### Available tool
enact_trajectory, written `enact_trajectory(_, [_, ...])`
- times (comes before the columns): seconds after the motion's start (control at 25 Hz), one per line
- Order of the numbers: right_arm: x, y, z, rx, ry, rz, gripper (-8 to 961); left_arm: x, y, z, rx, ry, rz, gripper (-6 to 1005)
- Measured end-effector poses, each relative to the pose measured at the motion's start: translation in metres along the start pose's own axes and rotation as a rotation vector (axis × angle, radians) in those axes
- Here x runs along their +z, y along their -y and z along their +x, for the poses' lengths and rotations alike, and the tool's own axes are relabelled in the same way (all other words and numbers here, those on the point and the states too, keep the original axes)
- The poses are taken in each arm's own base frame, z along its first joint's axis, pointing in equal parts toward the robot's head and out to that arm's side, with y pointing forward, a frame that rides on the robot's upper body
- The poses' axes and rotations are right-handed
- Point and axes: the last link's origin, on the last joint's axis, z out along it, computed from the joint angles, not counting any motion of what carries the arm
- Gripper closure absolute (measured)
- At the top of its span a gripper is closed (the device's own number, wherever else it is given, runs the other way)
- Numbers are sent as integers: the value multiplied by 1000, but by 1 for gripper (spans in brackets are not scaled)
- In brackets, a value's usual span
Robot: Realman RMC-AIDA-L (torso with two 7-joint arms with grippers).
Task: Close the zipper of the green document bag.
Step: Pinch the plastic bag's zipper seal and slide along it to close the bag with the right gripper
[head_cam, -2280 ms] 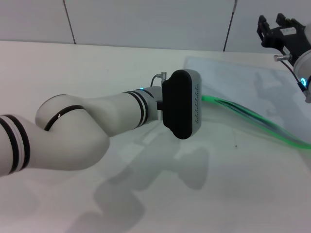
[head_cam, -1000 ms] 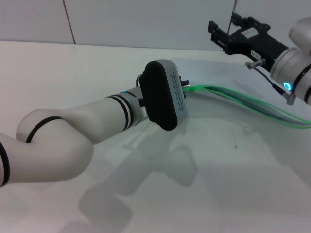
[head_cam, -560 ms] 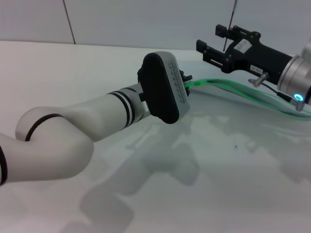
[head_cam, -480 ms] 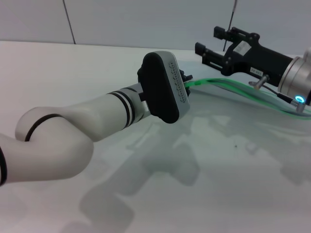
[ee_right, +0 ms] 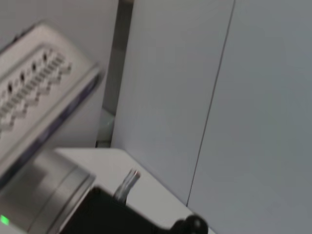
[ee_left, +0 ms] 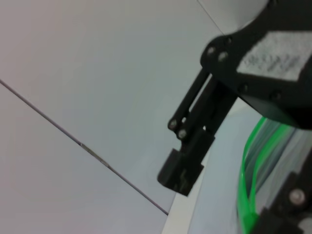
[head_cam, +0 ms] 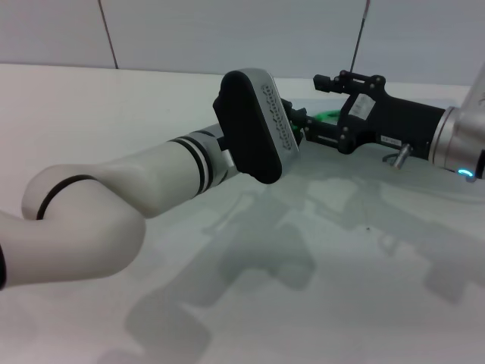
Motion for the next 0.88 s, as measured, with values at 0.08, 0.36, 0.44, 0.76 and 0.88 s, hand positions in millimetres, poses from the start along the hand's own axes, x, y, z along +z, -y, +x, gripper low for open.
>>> enact_trajectory(0.08, [2, -1, 1, -28, -10, 0, 277, -1, 2, 0, -8, -2, 2, 944])
enact_trajectory(0.36, [3, 2, 5, -90, -29, 35, 277, -1, 2, -1, -22, 4, -4, 944])
enact_trajectory(0.44, [3, 1, 6, -102, -38, 32, 277, -1, 2, -1, -22, 5, -5, 944])
enact_trajectory(0.76, [1, -8, 10, -178, -69, -14, 285, -3, 3, -4, -25, 16, -7, 945])
enact_trajectory(0.88, [-3, -11, 7, -229, -67, -17, 289, -4, 7, -4, -34, 18, 2, 945])
